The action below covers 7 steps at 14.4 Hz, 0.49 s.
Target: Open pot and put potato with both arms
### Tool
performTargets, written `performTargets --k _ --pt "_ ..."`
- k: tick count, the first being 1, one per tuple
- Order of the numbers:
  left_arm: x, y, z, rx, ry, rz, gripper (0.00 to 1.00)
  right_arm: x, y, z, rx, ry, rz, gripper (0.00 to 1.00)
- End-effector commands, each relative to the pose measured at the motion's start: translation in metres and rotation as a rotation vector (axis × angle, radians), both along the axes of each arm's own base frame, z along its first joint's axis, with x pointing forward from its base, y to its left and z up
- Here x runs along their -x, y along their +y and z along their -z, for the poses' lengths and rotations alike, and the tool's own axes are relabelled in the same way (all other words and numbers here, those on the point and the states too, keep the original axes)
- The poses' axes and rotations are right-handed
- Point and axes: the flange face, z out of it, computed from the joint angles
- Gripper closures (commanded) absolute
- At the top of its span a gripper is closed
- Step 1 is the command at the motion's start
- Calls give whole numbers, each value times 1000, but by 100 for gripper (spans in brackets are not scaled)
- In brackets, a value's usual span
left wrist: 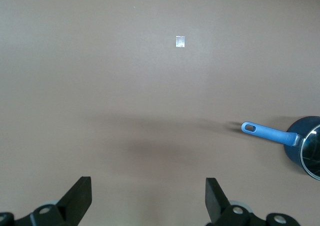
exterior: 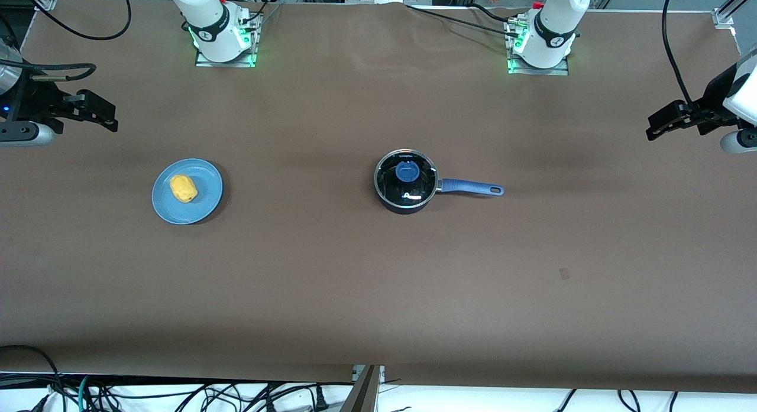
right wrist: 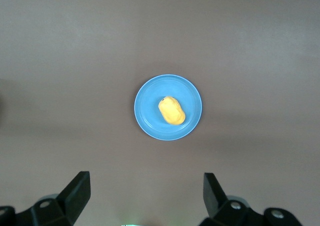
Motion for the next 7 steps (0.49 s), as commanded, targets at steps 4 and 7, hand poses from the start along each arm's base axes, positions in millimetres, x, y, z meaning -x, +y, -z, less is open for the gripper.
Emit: performTargets --k 4,7 --pt "-3 -1 -6 28 -4 -5 0 -2 -2 -5 -2 -7 -4 0" --pt "-7 -4 -8 29 -11 -14 0 -2 -2 -6 -2 -8 -4 0"
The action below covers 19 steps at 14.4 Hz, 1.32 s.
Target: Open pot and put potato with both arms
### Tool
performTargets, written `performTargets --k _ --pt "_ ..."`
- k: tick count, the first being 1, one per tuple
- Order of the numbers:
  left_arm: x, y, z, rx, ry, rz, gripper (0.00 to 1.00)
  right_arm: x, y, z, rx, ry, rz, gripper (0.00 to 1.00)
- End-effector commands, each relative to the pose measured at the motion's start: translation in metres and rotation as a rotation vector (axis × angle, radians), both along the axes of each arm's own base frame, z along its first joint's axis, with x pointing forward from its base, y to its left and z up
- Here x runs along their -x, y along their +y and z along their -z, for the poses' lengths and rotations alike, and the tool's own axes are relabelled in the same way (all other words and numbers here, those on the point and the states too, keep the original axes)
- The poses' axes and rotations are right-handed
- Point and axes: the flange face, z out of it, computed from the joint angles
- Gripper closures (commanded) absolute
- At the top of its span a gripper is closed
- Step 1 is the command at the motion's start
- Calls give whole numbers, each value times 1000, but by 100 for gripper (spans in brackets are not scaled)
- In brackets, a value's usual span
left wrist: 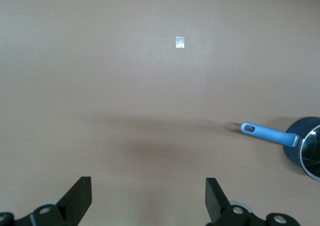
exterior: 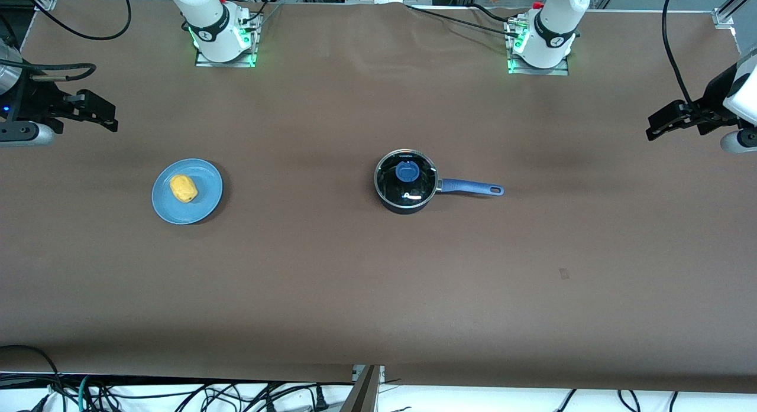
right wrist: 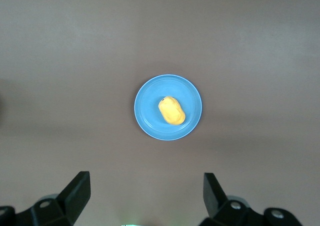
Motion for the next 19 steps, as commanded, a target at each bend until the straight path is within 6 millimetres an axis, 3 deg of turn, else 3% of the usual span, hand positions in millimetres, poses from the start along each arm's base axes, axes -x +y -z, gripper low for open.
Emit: performTargets --k 1,13,15,19 --pt "-6 -2 -6 29 -5 -12 0 -2 -3 -6 -2 -8 -3 0" --pt "-5 0 0 35 12 -12 0 -2 0 -6 -4 -10 5 0" --pt "-5 0 1 35 15 -11 0 -16 3 15 -3 2 4 0" --pt "-5 0 3 35 19 -8 0 -18 -1 20 2 5 9 0"
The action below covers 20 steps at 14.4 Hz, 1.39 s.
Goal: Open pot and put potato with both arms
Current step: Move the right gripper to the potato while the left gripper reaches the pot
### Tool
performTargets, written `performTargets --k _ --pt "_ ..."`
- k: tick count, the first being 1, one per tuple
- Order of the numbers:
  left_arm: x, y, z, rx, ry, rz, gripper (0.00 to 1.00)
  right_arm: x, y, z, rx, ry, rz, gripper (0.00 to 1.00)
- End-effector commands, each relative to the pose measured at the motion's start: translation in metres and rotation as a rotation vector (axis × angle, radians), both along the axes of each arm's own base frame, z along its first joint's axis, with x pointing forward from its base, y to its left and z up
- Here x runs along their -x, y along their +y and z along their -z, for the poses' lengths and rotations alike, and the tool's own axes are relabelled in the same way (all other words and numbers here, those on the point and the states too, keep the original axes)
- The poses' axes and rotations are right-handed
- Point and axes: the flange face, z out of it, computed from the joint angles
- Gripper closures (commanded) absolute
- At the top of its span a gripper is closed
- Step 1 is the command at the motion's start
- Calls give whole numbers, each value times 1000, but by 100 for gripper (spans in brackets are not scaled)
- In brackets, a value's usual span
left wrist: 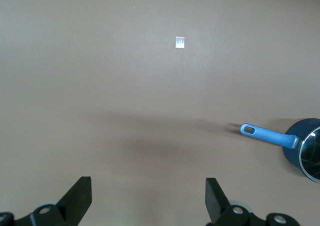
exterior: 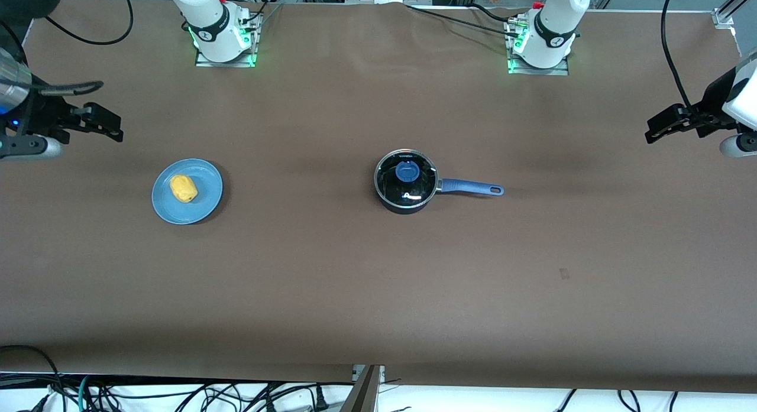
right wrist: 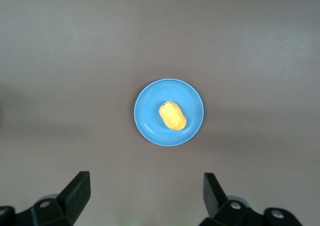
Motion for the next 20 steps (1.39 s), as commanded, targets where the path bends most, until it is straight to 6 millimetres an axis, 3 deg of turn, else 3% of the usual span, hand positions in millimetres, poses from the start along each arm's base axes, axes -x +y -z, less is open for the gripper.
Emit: performTargets --k 1,7,12,15,20 --pt "-1 0 -2 34 9 0 0 -3 -3 1 4 0 4 0" --pt "-1 -3 0 52 12 0 0 -26 -22 58 23 93 13 0" --pt "-1 -14 9 62 29 5 0 -54 -33 165 74 162 -113 0" --pt "-2 -31 14 90 39 -6 0 -47 -34 231 62 116 -144 0" --pt "-7 -77 29 86 55 -63 0 -9 -29 304 50 122 -174 0"
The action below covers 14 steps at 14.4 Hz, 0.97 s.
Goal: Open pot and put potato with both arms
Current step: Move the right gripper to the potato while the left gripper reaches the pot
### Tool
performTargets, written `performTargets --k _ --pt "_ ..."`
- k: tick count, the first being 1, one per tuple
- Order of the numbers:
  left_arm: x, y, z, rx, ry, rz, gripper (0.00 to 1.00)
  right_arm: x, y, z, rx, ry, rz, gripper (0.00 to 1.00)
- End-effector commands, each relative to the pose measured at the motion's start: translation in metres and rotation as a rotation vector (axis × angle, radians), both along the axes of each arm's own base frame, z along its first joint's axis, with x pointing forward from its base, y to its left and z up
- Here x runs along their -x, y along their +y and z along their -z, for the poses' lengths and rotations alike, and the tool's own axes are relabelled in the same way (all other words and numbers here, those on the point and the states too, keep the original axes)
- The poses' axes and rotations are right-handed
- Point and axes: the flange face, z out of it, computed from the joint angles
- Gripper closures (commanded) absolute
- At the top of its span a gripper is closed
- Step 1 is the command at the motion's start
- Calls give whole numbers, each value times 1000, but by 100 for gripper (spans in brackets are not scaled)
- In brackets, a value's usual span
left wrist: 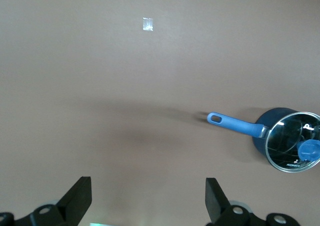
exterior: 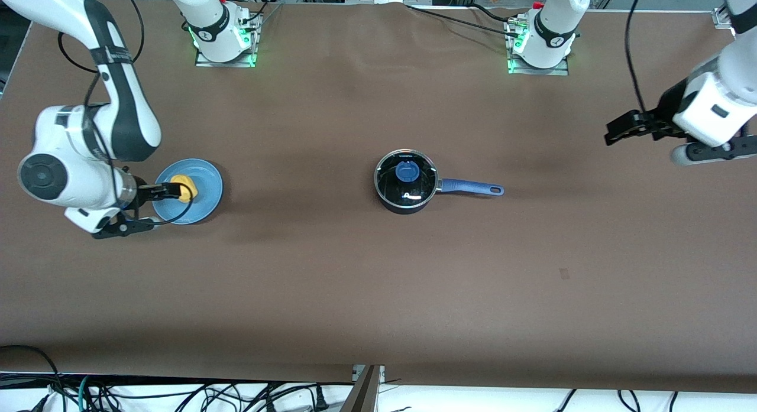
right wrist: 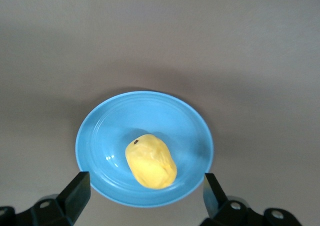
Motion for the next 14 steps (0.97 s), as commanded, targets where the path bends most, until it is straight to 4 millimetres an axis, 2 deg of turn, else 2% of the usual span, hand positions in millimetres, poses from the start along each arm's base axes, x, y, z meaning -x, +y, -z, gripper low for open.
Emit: performTargets --k 1,4,8,10,11,13,14 --pt "-3 -21 5 15 1 -36 0 28 0 20 1 -21 -57 0" --pt "-4 -54 16 11 13 -55 0 45 1 47 -22 -27 -144 0" --pt "-4 -133 42 16 21 -113 0 69 4 77 -2 -50 -264 0" --pt "1 -192 61 24 12 -172 0 71 4 81 17 -42 -322 0" --pt "1 -214 70 35 6 -203 0 70 3 82 13 -40 -368 0" --pt "13 -268 93 33 -2 -163 0 68 -15 88 3 -54 -445 0" --pt "11 -288 104 49 -3 -144 0 68 -20 92 -1 -58 -473 0"
